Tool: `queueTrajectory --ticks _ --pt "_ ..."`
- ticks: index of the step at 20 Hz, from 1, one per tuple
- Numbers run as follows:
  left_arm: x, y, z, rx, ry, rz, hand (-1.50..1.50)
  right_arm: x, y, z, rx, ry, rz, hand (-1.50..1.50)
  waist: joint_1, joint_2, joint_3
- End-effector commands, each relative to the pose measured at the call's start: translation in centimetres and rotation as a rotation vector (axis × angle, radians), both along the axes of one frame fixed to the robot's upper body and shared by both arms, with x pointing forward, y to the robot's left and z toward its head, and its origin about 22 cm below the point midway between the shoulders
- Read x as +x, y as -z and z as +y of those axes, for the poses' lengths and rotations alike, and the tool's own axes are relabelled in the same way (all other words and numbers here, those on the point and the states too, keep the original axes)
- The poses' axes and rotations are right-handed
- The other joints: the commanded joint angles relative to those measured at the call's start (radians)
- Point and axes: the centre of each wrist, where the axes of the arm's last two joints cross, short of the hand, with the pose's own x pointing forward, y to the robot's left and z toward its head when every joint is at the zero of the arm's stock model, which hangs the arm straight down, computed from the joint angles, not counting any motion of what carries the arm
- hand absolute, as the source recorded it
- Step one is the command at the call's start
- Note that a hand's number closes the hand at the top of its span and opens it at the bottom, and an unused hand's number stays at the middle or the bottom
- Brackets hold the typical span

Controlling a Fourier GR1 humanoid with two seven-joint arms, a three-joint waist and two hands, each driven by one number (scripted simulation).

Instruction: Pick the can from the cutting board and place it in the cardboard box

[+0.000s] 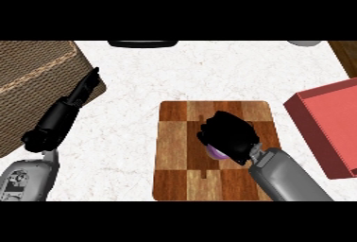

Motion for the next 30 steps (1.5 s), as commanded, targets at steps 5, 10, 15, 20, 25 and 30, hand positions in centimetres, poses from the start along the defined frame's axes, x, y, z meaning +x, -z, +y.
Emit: queueTrajectory --ticks 5,10,15,20,25,30 --pt "-1.1 0.3 1.3 0.027 -0.028 0.005 0.0 -3.9 0.4 -2.9 0.135 -0.197 -0.055 1.5 -0.013 -0.004 0.001" --pt "-0.8 0.8 1.4 -0.004 -0.095 0.013 0.0 -9.7 3.4 -6.9 0.235 -0.566 0.246 1.5 -0.09 -0.019 0.006" --pt "-1.7 0.8 2.5 0.002 -0.111 0.019 0.0 -11.0 -0.6 -12.8 0.346 -0.716 0.146 1.5 -0.105 -0.022 0.007" --pt "-2.0 1.5 2.5 -0.003 -0.125 0.025 0.0 -11.5 -4.0 -17.5 0.447 -0.746 0.04 1.5 -0.121 -0.017 0.006" --pt "-2.4 0.9 3.0 0.005 -0.118 0.017 0.0 -11.1 -6.7 -22.5 0.642 -0.488 0.014 1.5 -0.109 -0.015 0.004" --pt "-1.9 0.7 2.1 -0.009 -0.067 0.014 0.0 -10.7 -9.4 -28.8 0.827 -0.22 0.002 1.5 -0.062 -0.005 0.001"
